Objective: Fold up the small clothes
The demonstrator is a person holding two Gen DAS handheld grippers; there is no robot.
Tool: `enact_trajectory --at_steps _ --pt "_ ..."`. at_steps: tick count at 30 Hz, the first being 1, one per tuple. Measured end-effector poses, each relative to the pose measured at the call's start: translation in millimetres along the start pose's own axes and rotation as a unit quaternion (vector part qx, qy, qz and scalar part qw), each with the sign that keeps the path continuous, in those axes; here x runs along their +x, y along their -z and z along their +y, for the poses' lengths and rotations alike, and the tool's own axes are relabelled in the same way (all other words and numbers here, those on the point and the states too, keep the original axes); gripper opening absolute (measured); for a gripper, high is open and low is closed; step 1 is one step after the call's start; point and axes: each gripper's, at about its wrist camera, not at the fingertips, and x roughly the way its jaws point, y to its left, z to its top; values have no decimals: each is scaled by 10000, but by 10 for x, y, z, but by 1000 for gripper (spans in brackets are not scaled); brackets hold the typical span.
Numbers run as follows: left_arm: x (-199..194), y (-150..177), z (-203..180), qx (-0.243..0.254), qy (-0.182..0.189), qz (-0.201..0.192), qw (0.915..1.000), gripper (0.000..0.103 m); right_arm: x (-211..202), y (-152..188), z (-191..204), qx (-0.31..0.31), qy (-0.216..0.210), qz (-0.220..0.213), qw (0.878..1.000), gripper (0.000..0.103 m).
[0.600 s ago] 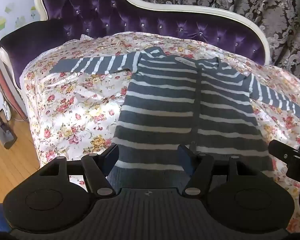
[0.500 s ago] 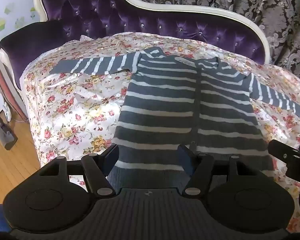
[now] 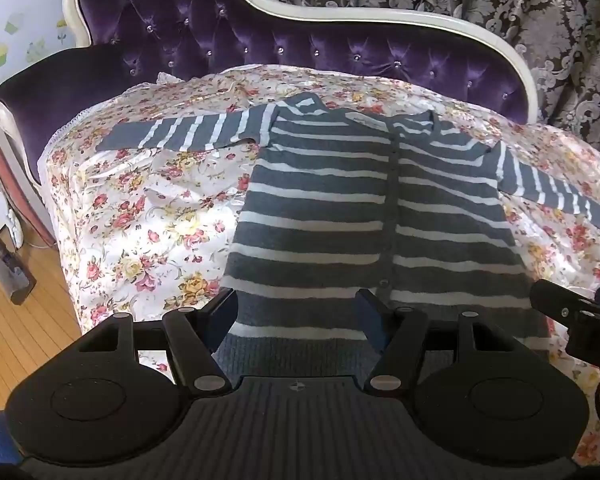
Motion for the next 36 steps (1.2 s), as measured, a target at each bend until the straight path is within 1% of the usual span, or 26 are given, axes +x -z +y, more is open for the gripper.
enact_trajectory --at_steps 15,27,36 --pt "31 16 1 11 -11 78 10000 63 19 9 8 41 -11 83 10000 102" --pt "35 106 -58 43 104 239 9997 63 18 76 -18 99 -10 221 9997 102" --pt "3 164 -79 55 155 291 9994 63 -17 121 -34 118 -39 267 9996 102"
